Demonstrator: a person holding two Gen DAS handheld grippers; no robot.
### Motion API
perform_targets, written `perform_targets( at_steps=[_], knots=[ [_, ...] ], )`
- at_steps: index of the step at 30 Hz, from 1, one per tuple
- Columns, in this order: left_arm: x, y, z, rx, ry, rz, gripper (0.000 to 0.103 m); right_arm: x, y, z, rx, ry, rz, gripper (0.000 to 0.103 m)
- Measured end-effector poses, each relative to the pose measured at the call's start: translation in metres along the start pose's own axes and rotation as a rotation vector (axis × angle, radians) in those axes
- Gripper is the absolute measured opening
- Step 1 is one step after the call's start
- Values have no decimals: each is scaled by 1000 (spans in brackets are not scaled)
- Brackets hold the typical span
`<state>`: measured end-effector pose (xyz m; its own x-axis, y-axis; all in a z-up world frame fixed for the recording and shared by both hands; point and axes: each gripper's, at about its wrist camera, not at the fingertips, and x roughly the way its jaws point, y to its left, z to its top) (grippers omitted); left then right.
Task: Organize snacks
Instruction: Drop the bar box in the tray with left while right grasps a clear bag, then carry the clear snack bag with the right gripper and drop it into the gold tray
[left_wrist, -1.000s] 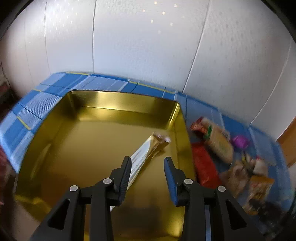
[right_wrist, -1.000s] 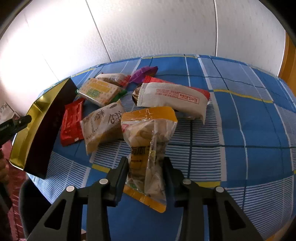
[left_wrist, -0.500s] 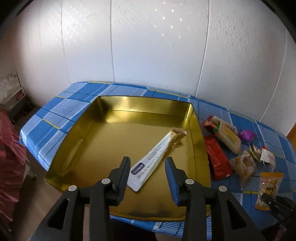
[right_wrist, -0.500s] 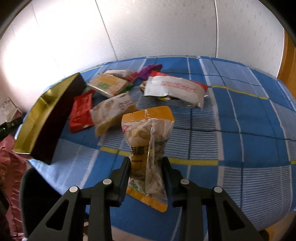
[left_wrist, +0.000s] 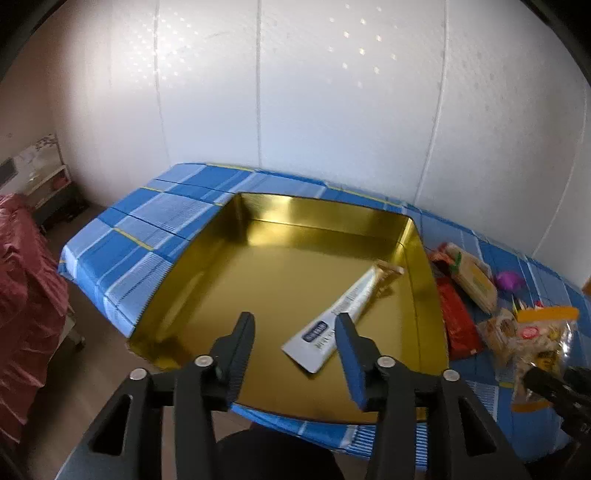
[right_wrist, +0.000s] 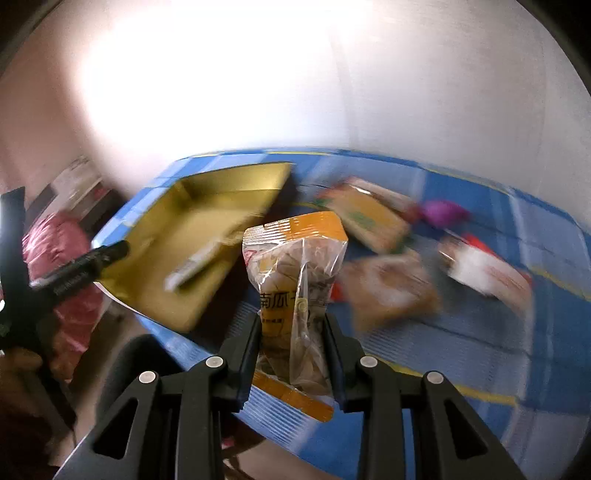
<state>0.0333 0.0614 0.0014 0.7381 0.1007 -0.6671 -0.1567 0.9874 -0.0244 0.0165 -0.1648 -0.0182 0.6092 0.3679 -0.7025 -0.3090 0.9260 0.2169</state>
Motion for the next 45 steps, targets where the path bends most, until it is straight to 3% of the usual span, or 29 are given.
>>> perform_targets(
  at_steps=[6, 12, 16, 25, 45],
  knots=[
    [-17, 22, 5, -39, -79, 84, 50, 32, 55, 37, -130, 24, 85, 34],
    [-25, 50, 8, -78, -118, 172, 51, 69, 93, 48, -191, 59, 125, 35],
    [-25, 68, 7, -114, -121, 222, 51, 91, 104, 41, -229, 96, 78, 37],
    [-28, 82, 6, -137, -134, 261, 51, 87, 90, 33, -161, 76, 62, 38],
    [-36, 55, 9, -79, -148, 228, 54, 50, 50, 23, -46, 3, 13, 38]
  ],
)
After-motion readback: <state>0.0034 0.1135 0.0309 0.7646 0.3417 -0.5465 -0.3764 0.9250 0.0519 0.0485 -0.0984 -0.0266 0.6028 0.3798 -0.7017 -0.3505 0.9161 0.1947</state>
